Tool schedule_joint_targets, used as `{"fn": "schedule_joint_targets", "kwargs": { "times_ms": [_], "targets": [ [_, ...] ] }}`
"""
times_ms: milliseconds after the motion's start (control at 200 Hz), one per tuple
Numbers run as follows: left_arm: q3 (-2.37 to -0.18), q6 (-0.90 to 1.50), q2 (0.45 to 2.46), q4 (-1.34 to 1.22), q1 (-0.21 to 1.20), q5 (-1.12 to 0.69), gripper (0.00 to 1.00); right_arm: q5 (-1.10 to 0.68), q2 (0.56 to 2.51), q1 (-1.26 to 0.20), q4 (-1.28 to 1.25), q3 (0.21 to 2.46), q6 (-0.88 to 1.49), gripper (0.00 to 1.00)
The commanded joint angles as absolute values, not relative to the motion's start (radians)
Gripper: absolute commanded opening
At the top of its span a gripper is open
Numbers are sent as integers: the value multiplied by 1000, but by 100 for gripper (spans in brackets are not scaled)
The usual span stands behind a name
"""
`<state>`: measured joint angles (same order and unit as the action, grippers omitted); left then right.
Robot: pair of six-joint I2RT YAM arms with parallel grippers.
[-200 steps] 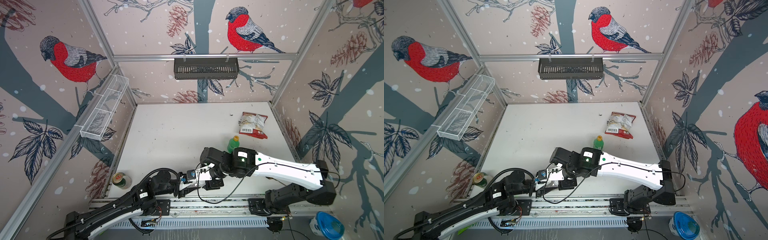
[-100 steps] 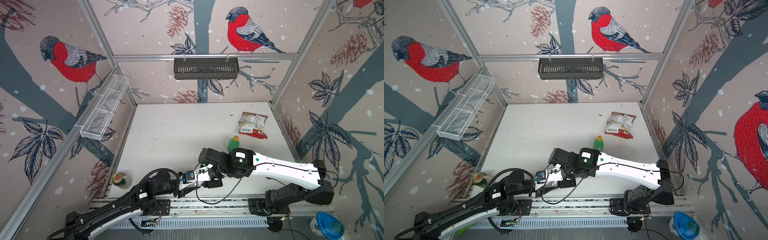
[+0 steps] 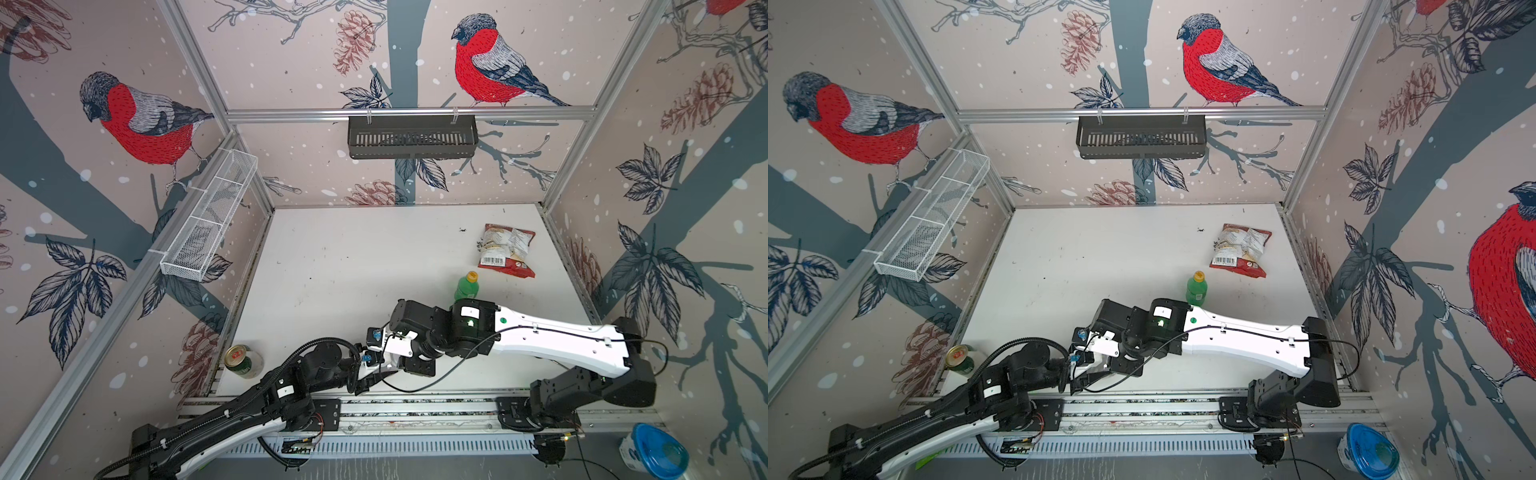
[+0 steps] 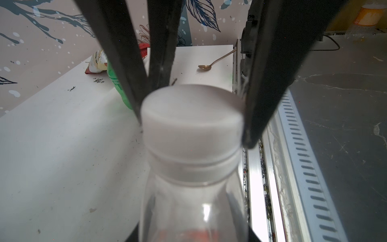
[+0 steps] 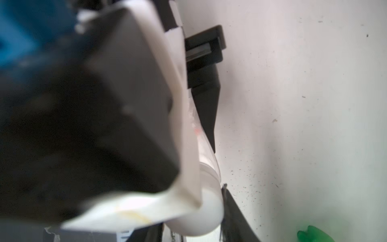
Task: Screw on the bottle caps
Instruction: Screw the bottle cap onto the plastic bottle.
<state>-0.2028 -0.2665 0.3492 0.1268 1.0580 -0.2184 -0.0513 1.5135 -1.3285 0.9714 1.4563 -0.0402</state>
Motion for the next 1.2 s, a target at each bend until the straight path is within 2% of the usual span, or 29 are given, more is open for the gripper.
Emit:
{"fn": "schedule_joint_targets", "kwargs": {
  "times_ms": [0, 345, 470, 540, 675, 800, 1026, 1196],
  "targets": [
    [-207, -273, 350, 56, 1058, -237, 37, -25, 1517, -1330, 869, 1451, 150, 34],
    [-209, -272, 357, 54, 1060, -230, 37, -102, 1556, -1322, 885, 1460, 427, 35],
    [-210, -272, 359, 54, 1059, -229, 37, -87, 1563, -1318, 913, 1479, 493, 38],
    [-211, -272, 361, 53, 1059, -229, 37, -71, 1556, -1320, 926, 1493, 502, 43],
    [-212, -272, 364, 54, 1059, -230, 37, -36, 1510, -1328, 935, 1487, 430, 62],
    [-212, -273, 366, 54, 1059, -233, 37, 0, 1443, -1343, 947, 1447, 302, 71],
    [-213, -273, 371, 54, 1059, -242, 37, 43, 1300, -1355, 934, 1372, 62, 75],
    [-212, -270, 376, 52, 1059, -247, 37, 35, 1224, -1303, 812, 1269, 46, 77]
  ]
}}
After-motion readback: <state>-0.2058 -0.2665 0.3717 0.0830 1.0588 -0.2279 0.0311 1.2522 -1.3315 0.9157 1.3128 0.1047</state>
